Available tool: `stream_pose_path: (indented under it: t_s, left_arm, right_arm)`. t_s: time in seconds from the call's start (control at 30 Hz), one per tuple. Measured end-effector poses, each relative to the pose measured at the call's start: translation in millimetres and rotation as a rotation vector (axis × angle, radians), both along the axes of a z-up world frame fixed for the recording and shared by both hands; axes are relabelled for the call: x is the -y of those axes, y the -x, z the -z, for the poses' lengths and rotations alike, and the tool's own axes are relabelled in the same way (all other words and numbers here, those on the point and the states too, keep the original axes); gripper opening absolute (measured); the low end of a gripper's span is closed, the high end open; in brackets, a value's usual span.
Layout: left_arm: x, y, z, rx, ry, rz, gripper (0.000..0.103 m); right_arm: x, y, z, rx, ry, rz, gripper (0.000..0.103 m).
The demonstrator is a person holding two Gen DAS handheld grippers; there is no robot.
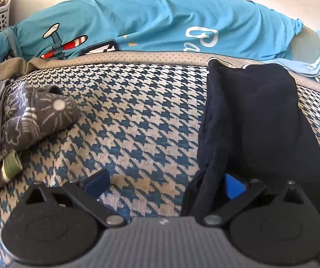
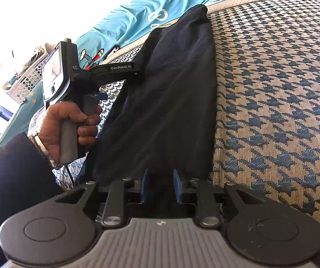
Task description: Fold clothes
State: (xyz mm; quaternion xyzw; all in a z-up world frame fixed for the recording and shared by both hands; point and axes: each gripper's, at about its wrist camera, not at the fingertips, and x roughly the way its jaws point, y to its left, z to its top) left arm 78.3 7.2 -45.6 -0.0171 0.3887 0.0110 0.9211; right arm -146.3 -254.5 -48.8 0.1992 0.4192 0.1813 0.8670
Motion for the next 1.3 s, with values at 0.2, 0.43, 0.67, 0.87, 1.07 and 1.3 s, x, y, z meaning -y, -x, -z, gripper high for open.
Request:
stream_pose_path:
  t_s: [0.2,0.43,0.67,0.87,1.07,1.3]
  left_arm:
    - [4,-1,6,0.001,-0.038,0.002,0.103]
    - [0,5,1,0.01,-0.018,-0.024,0.103]
    - [-2,31,-14,0.038,-0.047,-0.019,0.103]
    - [4,63,-19,0.053,-0.049,0.012,0.103]
    - [13,97,-19,0.055,-0.051,0.048,0.103]
    - [24,136,-13,0.051,-0.053,0.095,0.103]
  right_arm:
    - [-1,0,0,0.004,0.004,-0.004,0.023]
    - [-3,3,0,0.021,0.021,-0.016,0.023]
    - [-7,3,-1,0.037,0.04,-0.021,0.024]
    - [-6,2,0,0.039,0.036,-0.016,0.026]
    - [-9,4,1,0.039,0.054,-0.018,0.026]
    - [-7,14,2,0.027,0.059,-0.019,0.026]
